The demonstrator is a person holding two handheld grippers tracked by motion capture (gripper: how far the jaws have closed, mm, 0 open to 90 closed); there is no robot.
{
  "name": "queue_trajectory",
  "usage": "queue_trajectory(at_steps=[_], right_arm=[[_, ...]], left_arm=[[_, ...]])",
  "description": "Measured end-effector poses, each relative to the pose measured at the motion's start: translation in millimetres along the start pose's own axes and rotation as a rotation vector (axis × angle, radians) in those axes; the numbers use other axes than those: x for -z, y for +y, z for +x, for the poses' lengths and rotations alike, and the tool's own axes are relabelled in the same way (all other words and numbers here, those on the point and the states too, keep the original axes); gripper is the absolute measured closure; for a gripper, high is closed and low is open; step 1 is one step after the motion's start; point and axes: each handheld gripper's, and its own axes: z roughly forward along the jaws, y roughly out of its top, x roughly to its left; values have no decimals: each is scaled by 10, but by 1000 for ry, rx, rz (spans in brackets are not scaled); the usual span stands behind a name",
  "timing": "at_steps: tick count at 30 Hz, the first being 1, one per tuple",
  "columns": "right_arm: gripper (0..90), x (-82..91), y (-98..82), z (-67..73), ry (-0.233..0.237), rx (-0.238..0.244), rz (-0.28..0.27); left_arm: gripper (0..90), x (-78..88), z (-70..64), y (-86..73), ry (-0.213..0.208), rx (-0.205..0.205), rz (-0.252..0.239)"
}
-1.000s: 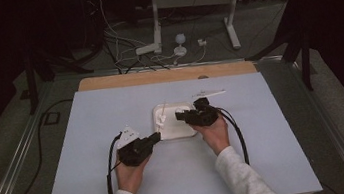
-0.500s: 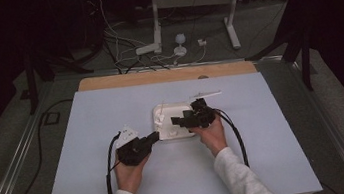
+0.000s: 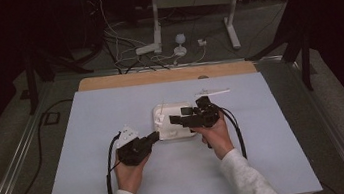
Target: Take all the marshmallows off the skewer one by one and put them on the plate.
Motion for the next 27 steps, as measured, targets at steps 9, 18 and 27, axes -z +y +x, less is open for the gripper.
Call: queue_trajectory(at_steps=[9, 18, 27], right_arm=[[347, -70, 56, 174, 77, 25, 6], [711, -186, 46, 189, 152, -18, 46], [801, -55, 98, 162, 166, -69, -28]], left_arm=[[895, -32, -46, -3, -12, -17, 7], [897, -33, -74, 1, -36, -37, -3], [900, -54, -87, -23, -41, -82, 25]])
